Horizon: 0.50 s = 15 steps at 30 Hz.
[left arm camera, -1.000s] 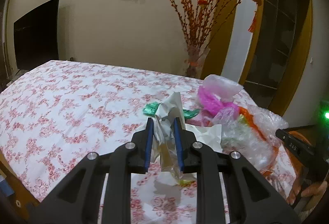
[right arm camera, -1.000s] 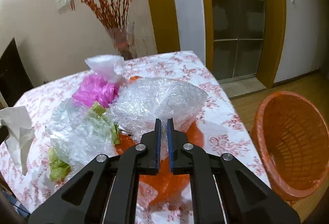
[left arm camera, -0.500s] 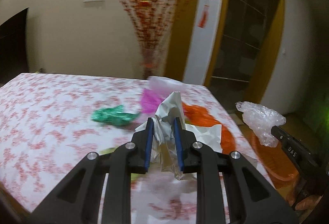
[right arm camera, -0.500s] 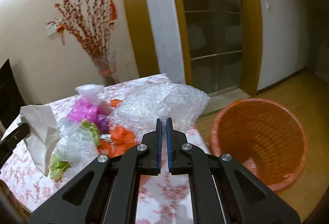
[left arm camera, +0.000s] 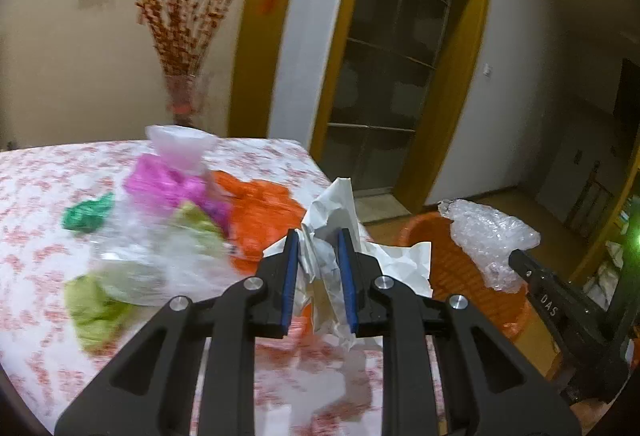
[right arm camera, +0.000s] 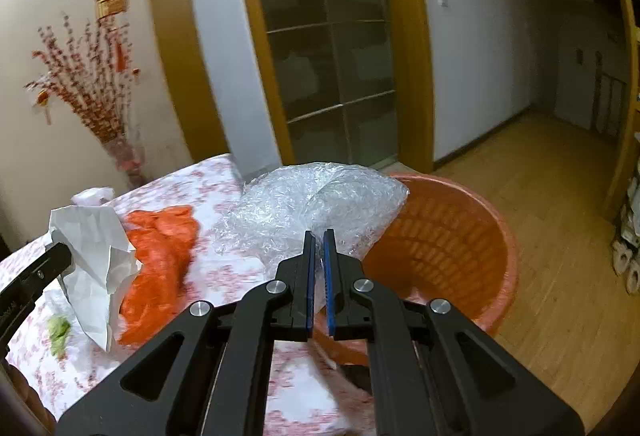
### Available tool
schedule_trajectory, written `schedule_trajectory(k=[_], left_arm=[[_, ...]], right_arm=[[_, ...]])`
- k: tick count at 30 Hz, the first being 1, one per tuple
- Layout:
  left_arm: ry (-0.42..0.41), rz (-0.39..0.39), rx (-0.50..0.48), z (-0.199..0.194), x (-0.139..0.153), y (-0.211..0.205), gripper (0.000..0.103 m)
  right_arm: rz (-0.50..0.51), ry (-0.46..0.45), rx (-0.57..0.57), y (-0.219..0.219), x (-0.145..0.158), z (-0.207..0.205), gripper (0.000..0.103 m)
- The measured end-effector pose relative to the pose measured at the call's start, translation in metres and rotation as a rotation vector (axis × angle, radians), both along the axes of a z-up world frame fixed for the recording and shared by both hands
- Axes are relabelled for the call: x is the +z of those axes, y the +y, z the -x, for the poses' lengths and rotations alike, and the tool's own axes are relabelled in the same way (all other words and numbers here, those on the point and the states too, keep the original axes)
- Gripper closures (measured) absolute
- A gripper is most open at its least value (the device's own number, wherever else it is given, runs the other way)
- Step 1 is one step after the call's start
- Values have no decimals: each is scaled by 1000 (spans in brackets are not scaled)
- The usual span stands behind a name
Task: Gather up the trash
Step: 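Carry tissue and bubble wrap to the orange wastebasket and open both grippers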
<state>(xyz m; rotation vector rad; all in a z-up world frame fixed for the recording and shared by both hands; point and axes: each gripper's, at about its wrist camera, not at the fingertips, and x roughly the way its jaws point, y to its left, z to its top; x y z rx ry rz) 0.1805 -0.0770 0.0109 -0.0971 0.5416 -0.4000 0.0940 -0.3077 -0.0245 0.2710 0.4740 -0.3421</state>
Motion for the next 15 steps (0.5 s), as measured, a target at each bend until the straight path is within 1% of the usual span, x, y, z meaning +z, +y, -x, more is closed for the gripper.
schedule_trajectory(k=[3,7,15], left_arm=[[7,6,-38,-3,-4,-20,82],[5,3,-76,-7,-8,-36,82],[-11,-3,-143,-12,-9,-79,82]], right_arm=[[-11,-1,-32,-13,-4,4,98],[-16,-7,-67,-27,-6,8,98],[-29,-2,-114,-45,-12,7,98]])
